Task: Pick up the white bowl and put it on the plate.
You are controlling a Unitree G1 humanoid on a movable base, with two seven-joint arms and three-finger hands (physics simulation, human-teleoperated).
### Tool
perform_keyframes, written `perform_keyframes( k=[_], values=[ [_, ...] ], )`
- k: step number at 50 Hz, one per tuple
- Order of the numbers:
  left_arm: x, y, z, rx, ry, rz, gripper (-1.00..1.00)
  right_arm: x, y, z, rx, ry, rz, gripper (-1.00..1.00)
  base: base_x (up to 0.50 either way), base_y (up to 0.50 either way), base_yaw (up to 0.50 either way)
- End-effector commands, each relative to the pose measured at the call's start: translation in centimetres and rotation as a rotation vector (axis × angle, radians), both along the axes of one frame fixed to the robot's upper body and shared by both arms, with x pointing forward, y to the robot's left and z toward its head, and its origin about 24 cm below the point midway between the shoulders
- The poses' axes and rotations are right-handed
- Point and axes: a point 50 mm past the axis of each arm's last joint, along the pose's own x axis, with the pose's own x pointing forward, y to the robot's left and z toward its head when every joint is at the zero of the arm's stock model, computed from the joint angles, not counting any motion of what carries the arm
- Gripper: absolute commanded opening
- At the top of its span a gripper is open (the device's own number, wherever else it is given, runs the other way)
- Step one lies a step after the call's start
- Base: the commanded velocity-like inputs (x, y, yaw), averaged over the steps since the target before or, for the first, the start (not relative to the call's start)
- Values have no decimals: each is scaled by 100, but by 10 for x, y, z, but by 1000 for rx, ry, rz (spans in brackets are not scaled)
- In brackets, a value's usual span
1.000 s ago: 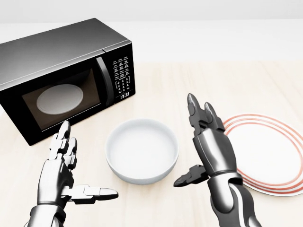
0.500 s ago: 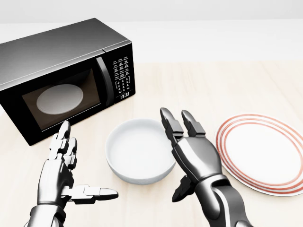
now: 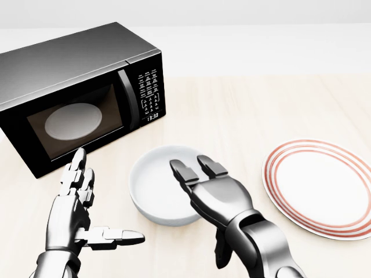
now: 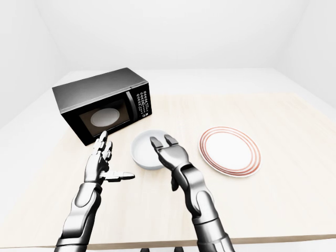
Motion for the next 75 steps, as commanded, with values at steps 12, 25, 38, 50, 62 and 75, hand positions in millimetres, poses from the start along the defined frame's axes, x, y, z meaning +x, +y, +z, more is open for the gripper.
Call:
perform_keyframes(
  k=[12,25,38,50,62,75],
  values=[
    [0,0,0,0,0,0,100,-1,5,-18,-115,187,42,100,0,0,0],
    [0,0,0,0,0,0,100,5,9,-24,-117,190,42,100,0,0,0],
    [0,0,0,0,0,0,100,15,16,-26,-111,174,51,100,0,0,0],
    [0,0,0,0,0,0,100,19,22,-26,-119,174,63,100,0,0,0],
    [0,0,0,0,0,0,100,22,25,-31,-130,177,66,100,0,0,0],
    [0,0,0,0,0,0,100,24,26,-39,-145,183,60,100,0,0,0]
  ],
)
